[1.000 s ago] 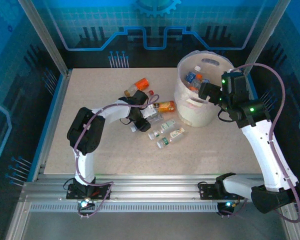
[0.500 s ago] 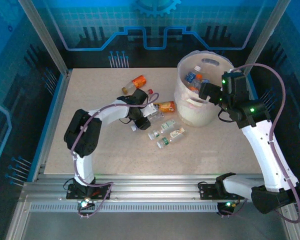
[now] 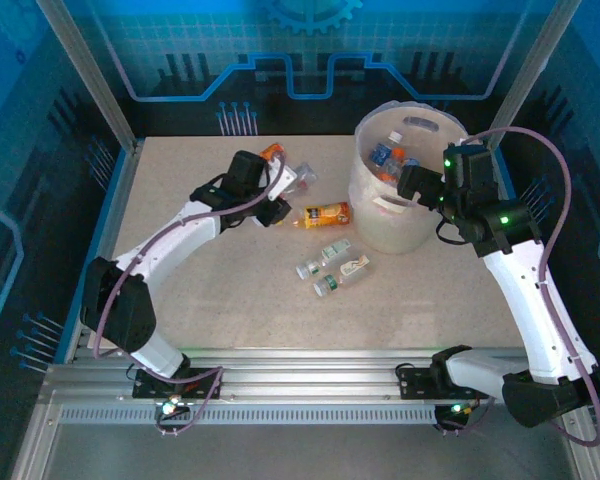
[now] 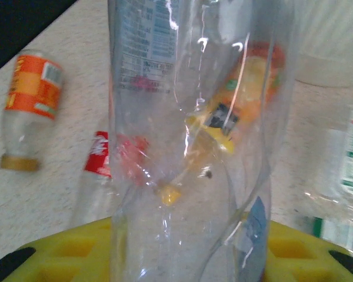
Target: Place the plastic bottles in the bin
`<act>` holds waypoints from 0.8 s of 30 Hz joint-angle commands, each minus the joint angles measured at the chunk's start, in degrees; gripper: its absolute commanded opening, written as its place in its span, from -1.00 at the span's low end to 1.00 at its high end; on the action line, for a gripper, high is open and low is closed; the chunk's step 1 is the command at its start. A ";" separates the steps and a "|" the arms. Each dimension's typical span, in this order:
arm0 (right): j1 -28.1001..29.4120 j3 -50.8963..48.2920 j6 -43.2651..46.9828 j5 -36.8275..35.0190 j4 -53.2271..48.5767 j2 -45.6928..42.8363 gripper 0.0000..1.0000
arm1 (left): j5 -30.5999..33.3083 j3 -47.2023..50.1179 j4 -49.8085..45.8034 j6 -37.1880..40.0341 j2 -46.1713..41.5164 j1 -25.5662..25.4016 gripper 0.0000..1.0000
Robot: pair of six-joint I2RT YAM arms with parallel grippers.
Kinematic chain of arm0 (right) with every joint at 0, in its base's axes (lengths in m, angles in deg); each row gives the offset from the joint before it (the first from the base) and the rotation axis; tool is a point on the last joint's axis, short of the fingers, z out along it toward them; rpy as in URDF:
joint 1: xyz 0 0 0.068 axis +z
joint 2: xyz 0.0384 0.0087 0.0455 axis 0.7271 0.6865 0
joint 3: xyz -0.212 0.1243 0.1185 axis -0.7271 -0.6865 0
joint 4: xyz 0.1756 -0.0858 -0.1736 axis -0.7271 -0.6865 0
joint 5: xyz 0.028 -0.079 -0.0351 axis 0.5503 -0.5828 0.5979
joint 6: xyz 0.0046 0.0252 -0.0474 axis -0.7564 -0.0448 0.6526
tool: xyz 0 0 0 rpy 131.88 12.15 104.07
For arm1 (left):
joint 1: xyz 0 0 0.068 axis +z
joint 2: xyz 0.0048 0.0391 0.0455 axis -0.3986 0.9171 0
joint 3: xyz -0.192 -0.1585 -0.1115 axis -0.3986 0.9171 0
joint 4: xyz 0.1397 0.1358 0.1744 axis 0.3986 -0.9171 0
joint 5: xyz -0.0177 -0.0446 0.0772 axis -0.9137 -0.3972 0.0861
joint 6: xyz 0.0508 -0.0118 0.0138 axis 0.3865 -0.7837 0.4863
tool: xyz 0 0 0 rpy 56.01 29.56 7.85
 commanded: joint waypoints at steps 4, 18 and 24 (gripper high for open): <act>0.80 -0.54 -0.33 -0.95 1.36 -1.41 0.99 | 6.31 -2.51 3.08 -6.91 0.86 2.36 -0.32; 0.85 -0.71 -0.37 -0.95 1.54 -1.42 0.99 | 11.57 -4.63 3.64 -10.85 3.24 5.14 -0.31; 0.80 -0.61 -0.19 -0.77 1.63 -1.33 0.99 | 11.25 -6.05 3.62 -11.58 3.07 5.13 -0.32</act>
